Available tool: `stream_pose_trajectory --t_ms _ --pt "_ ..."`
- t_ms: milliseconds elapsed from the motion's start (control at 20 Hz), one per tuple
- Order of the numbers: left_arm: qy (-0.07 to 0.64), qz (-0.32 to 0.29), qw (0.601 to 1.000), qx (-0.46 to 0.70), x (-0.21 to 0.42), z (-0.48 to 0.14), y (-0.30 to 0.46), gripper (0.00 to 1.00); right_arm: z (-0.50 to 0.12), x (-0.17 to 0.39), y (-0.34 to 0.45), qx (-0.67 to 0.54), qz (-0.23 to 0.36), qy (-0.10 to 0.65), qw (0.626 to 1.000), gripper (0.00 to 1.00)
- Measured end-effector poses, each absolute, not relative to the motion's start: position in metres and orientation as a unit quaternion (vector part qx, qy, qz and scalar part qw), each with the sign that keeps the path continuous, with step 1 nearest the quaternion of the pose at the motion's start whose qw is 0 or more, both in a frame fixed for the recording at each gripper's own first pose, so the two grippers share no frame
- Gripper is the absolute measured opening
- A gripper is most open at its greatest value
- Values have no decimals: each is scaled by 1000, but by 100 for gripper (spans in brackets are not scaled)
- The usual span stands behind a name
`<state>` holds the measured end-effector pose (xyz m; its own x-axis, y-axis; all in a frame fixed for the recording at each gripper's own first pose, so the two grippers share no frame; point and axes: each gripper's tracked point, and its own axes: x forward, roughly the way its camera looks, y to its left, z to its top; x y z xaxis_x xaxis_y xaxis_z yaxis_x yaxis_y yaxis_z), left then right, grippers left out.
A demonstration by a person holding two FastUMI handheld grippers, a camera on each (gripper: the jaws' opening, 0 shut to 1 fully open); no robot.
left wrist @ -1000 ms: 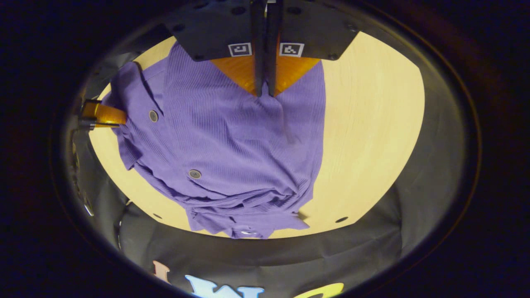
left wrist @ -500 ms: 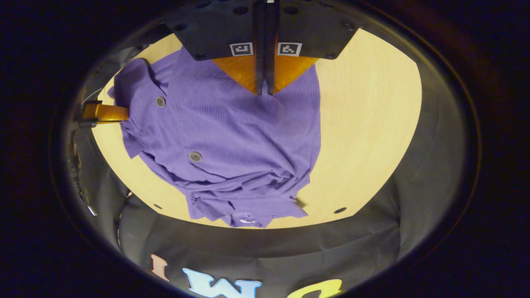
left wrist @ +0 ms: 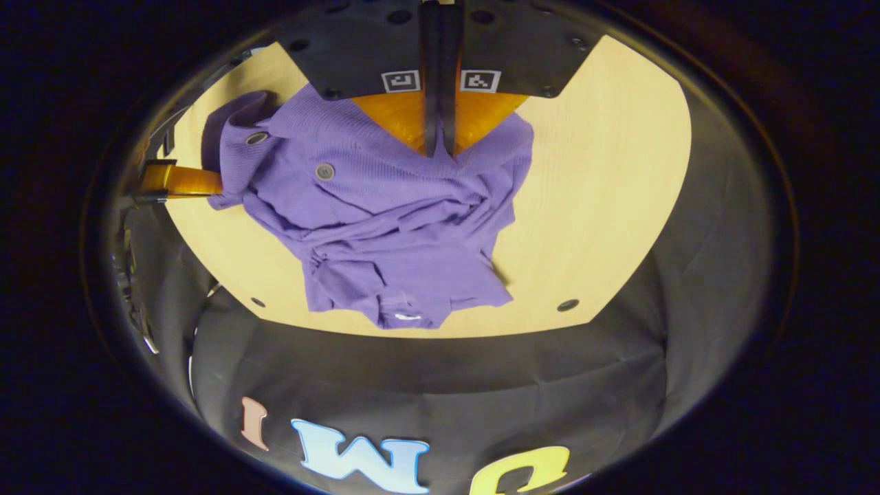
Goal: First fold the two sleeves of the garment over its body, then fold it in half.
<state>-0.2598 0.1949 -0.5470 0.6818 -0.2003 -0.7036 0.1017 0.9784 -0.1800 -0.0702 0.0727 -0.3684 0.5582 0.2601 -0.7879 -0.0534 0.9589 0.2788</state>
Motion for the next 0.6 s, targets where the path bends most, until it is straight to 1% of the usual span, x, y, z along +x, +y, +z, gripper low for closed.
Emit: stream_pose_trajectory --t_ms 350,600 --pt "364 -70 925 -84 -193 -528 204 7 -349 4 71 121 86 424 894 1" --pt "342 -63 933 -95 -132 -520 217 7 -338 68 73 124 88 397 905 1"
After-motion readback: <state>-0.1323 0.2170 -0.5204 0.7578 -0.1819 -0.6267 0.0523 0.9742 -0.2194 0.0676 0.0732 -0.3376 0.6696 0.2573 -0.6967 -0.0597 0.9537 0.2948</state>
